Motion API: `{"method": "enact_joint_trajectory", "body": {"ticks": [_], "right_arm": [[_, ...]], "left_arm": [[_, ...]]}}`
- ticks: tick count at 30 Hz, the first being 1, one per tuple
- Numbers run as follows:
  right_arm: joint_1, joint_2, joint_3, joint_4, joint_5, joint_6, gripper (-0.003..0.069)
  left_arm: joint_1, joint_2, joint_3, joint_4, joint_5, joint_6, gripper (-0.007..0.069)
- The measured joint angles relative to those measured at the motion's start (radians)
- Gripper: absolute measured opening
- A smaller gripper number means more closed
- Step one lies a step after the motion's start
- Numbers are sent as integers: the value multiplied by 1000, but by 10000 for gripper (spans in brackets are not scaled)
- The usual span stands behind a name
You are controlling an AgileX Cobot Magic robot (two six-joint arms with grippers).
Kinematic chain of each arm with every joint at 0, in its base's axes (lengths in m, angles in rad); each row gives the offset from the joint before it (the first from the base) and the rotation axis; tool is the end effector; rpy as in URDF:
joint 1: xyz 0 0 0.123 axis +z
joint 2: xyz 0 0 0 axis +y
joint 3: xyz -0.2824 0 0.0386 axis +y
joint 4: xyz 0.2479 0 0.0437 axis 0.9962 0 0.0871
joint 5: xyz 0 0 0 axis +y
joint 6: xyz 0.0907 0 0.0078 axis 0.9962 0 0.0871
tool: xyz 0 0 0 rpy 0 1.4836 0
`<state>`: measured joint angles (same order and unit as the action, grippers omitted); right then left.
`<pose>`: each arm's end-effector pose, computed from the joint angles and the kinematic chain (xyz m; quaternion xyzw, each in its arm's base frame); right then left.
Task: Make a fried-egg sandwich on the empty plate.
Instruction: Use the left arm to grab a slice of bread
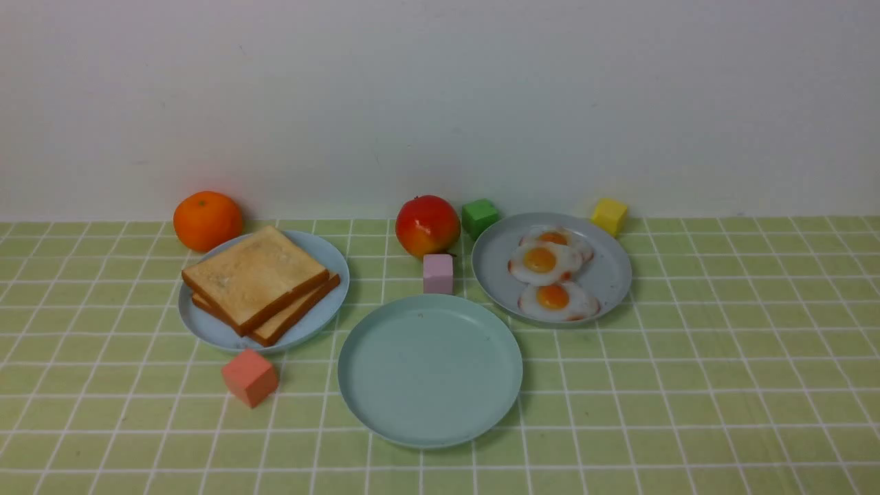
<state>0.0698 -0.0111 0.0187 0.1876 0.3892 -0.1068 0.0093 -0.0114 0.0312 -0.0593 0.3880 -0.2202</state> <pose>0.0515 0.0101 0.1730 -0.0221 0.8053 0.0689 0.5884 0.0523 -0.0016 0.1684 -0.1084 0.8034 -0.0866 0.5790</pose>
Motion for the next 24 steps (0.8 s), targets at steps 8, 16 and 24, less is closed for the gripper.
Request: {"method": "enact_joint_trajectory", "body": {"ticks": [8, 16, 24], "right_arm": [[0, 0, 0, 0, 0, 0, 242], [0, 0, 0, 0, 0, 0, 242], [0, 0, 0, 0, 0, 0, 242]], "left_arm": [[0, 0, 0, 0, 0, 0, 238], [0, 0, 0, -33, -39, -18, 238], [0, 0, 0, -494, -278, -247, 238]]}}
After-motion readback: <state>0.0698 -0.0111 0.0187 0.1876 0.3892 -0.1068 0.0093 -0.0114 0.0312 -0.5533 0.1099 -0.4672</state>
